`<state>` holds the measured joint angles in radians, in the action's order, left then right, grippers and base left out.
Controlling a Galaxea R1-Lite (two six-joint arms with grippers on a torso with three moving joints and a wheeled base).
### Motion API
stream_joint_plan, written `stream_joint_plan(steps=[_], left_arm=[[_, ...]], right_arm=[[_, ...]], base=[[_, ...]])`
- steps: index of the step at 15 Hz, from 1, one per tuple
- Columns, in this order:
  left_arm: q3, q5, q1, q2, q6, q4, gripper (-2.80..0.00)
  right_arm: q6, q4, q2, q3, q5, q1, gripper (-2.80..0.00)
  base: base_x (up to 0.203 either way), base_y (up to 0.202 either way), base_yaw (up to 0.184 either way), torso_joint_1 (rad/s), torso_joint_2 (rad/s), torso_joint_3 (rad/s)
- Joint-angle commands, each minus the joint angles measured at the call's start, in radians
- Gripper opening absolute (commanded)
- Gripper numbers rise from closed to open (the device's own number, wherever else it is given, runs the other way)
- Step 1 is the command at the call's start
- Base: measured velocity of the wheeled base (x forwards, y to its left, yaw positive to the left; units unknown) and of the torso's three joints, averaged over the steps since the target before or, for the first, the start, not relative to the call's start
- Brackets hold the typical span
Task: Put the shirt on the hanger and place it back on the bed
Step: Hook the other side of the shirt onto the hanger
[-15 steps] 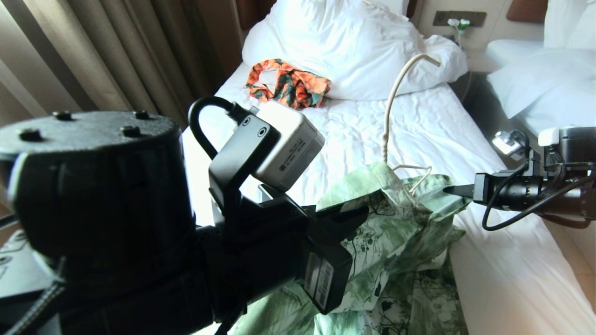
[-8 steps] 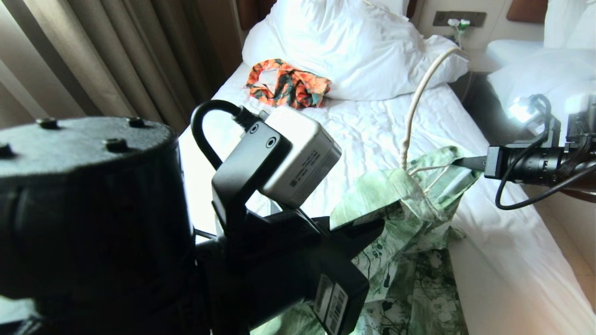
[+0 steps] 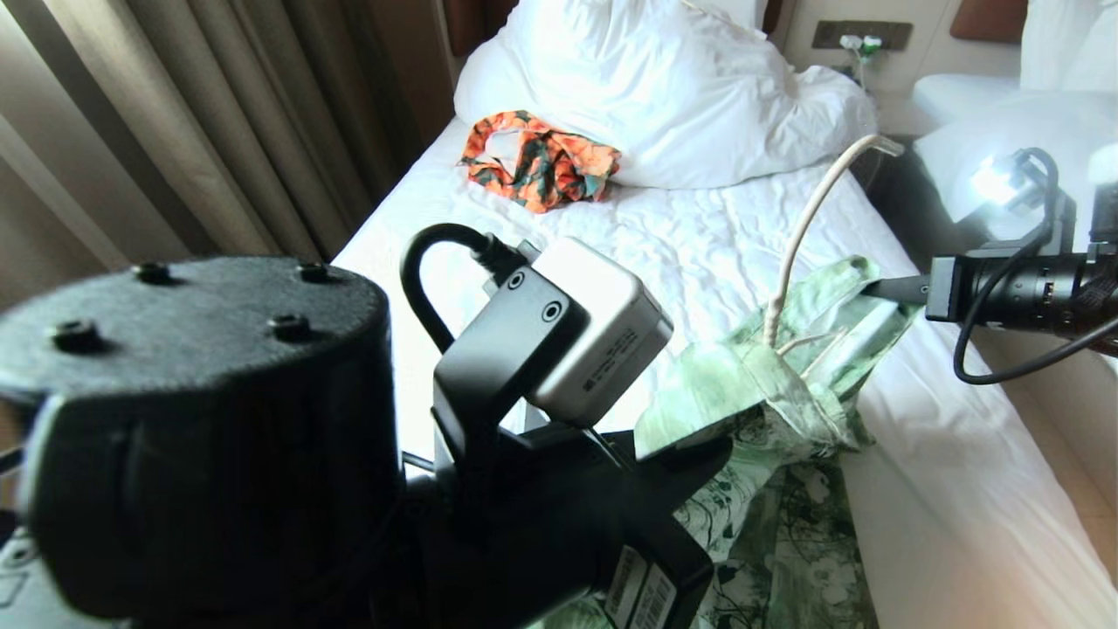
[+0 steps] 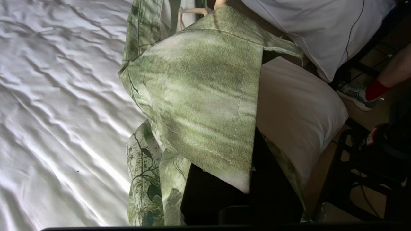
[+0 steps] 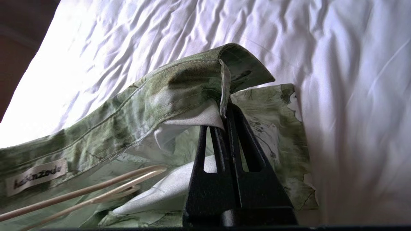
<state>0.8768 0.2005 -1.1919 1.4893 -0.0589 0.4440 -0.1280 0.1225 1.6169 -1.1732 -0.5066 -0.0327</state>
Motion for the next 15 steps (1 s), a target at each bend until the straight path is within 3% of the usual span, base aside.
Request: stream_joint_plan(steps=[1,6,12,15], left_arm=[[-0.006,0.0,0.0,0.016,0.0,0.003,-2.8],[-0.01,0.002,0.012,0.058,0.001,0.005,-2.8],[0.018,0.005,0.028,0.104,-0.005,0.101,-2.8],[0.016,0.0,-0.001,0.115,-0.005,0.096,-2.8]], right_arm=[[-0.001,-0.007,-0.028,-0.002,-0.002,-0.01,-2.8],[-0.002,-0.06,-0.123,-0.003,0.023,-0.068,-2.8],[-0.004,-0.148,-0.229,0.002,0.059,-0.223,-2.8],[0.002,-0.16,-0.242,-0.018,0.088,-0.253,-2.8]], base=[[0.0,0.0,0.0,0.0,0.0,0.0],[0.0,0.0,0.0,0.0,0.0,0.0],[0.0,0.0,0.0,0.0,0.0,0.0],[0.0,0.0,0.0,0.0,0.0,0.0]])
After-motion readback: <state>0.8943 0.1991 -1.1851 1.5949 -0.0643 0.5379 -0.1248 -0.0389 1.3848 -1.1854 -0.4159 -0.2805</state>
